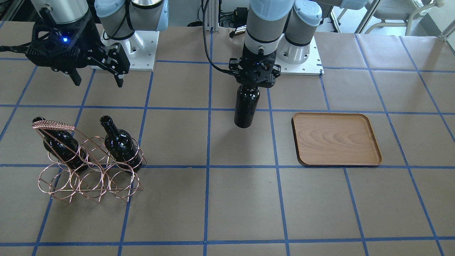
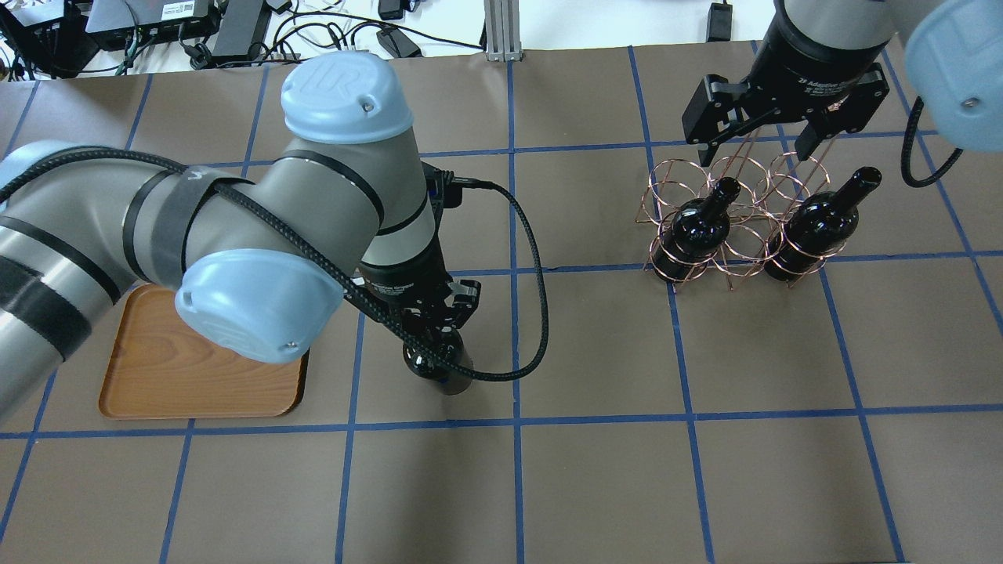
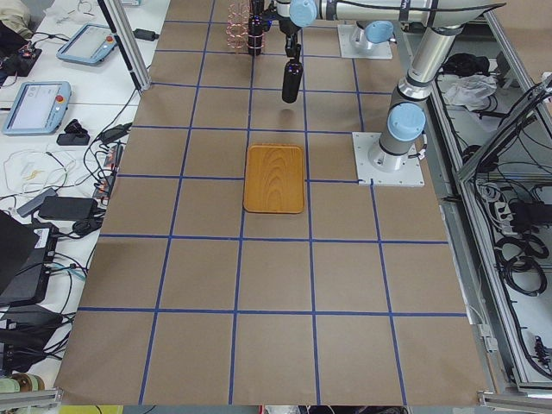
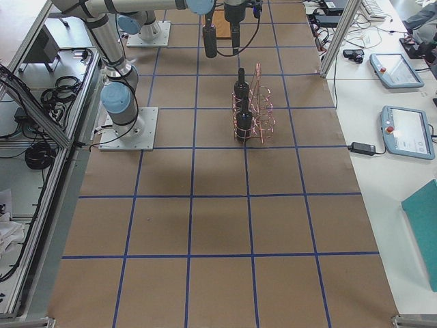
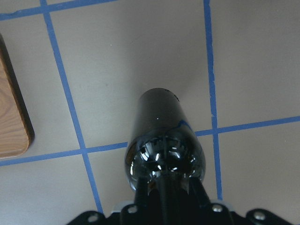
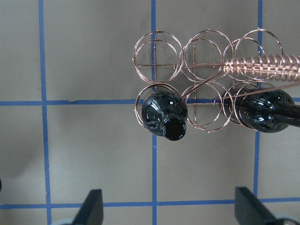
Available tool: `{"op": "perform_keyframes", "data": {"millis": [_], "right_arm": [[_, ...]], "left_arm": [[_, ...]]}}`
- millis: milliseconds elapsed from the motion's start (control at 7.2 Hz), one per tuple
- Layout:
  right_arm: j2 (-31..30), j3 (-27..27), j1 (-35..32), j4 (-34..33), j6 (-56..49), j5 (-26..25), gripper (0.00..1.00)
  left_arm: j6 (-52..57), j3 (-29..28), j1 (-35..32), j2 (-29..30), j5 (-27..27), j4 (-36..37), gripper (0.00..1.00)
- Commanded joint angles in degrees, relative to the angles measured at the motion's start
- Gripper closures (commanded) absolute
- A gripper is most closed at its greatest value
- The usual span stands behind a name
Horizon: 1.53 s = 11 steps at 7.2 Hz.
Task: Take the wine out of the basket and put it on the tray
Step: 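Carry the bottle with the left gripper over the tray and lay it down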
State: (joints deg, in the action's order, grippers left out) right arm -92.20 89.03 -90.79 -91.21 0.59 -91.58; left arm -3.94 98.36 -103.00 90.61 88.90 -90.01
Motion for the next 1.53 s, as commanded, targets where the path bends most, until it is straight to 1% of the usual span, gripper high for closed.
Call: {"op": "perform_keyframes", "data": {"millis": [0,278,417,694,972,1111,1389], "right_arm": [[0.09,0.00,0.00,0.15,-0.07,0.00,0.01],[0.09,0.00,0.00,0.33,0.02,0.00,0.01],[0.00,0.00,0.00,0.33,-0.07,0.00,0.01],[0.09,0.00,0.00,0.42,-0.07,0.00,0.01],[0.09,0.00,0.00,0.42,-0.07,0.00,0.01],[0.09,0.00,0.00,0.42,-0.07,0.00,0.01],[0.09,0.00,0.00,0.42,-0.07,0.00,0.01]], "left_arm": [[10.05,-2.63,11.28,0.27,0.66,-1.57,1.00],[21.73,-8.76,19.29,1.06,5.38,-8.04,1.00],[26.22,-9.75,23.59,1.59,5.49,-9.56,1.00],[33.79,-9.50,30.20,3.69,5.67,-9.22,1.00],[37.32,-9.23,33.29,6.76,7.25,-7.56,1.00],[38.56,-9.15,34.61,8.78,7.34,-4.94,1.00],[38.66,-9.06,34.80,10.81,7.25,-3.51,1.00]]}}
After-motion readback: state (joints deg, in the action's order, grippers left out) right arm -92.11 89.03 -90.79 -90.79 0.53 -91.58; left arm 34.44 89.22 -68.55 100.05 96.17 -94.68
